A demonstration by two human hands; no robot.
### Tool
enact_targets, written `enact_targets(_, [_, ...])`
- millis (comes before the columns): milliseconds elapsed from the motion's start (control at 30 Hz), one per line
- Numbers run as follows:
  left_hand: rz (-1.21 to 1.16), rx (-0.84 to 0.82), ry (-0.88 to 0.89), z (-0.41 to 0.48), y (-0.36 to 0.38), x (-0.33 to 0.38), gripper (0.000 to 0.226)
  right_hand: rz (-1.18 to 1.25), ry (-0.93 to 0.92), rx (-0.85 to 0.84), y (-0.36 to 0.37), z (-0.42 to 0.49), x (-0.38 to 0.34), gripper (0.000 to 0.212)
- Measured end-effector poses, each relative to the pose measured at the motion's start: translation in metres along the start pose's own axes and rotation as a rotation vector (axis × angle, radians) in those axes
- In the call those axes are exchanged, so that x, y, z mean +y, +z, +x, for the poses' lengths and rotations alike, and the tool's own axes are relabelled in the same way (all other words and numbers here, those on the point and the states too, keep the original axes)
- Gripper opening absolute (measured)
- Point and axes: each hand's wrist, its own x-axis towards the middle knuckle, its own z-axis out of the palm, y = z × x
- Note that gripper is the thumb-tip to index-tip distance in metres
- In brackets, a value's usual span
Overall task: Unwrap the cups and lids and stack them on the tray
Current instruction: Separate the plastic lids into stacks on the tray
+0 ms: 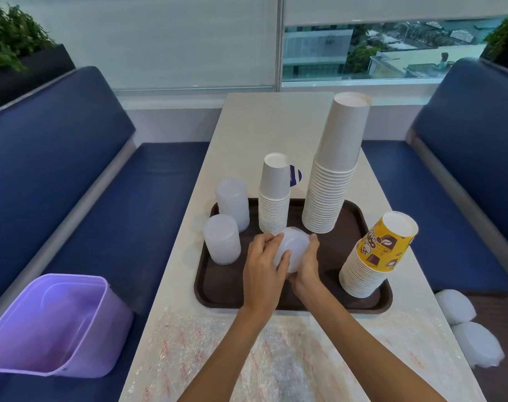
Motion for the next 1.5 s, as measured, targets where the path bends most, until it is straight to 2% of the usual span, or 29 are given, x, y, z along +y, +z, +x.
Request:
enact_targets(133, [-0.060, -0.018, -0.084, 0.001, 0.000, -0.002, 0.031, -0.035, 0.005, -0.023, -0.001, 0.002, 0.001, 0.047])
enact_targets(333, [-0.158, -0.086, -0.269, 0.005, -0.003, -0.004, 0.025, -0.067, 0.026, -0.079, -0.003, 0.006, 0.006, 0.052])
enact_targets(567, [-0.316, -0.078, -0.453, 0.033, -0.027, -0.009, 0.020, -0.122, 0.006, -0.002, -0.003, 0.016, 0.007, 0.046])
enact_targets(667, [-0.303, 0.000, -0.578, 0.061, -0.049, -0.026, 0.019, -0.109, 0.000, 0.047, -0.004, 0.019, 0.006, 0.042])
enact_targets(867, [-0.209, 0.039, -0.749, 0.098, -0.070, -0.070, 0.024, -0.110, 0.027, 0.038, 0.004, 0.013, 0.010, 0.056])
enact_targets(967, [-0.126, 0.012, -0.766, 0.101, -0.066, -0.082, 0.027, -0.113, 0.039, 0.036, 0.004, 0.013, 0.011, 0.061])
enact_targets(1067, [-0.053, -0.026, -0.747, 0.099, -0.059, -0.089, 0.024, -0.124, 0.043, 0.032, 0.002, 0.015, 0.010, 0.080])
enact_targets(1133, [0.013, -0.052, -0.720, 0.097, -0.055, -0.093, 0.023, -0.123, 0.035, 0.024, 0.002, 0.017, 0.008, 0.081])
enact_targets(1200, [0.064, -0.074, -0.687, 0.095, -0.053, -0.094, 0.027, -0.124, 0.037, 0.031, 0.003, 0.012, 0.006, 0.075])
enact_targets(1300, [0.068, -0.098, -0.607, 0.089, -0.049, -0.092, 0.041, -0.132, 0.023, 0.056, 0.002, 0.013, 0.004, 0.049])
enact_targets(1433, [0.129, -0.212, -0.462, 0.080, -0.045, -0.087, 0.069, -0.146, 0.024, 0.057, 0.001, 0.017, 0.006, 0.046])
enact_targets(1500, [0.210, -0.275, -0.389, 0.076, -0.042, -0.088, 0.072, -0.155, 0.028, 0.048, 0.002, 0.017, 0.006, 0.048])
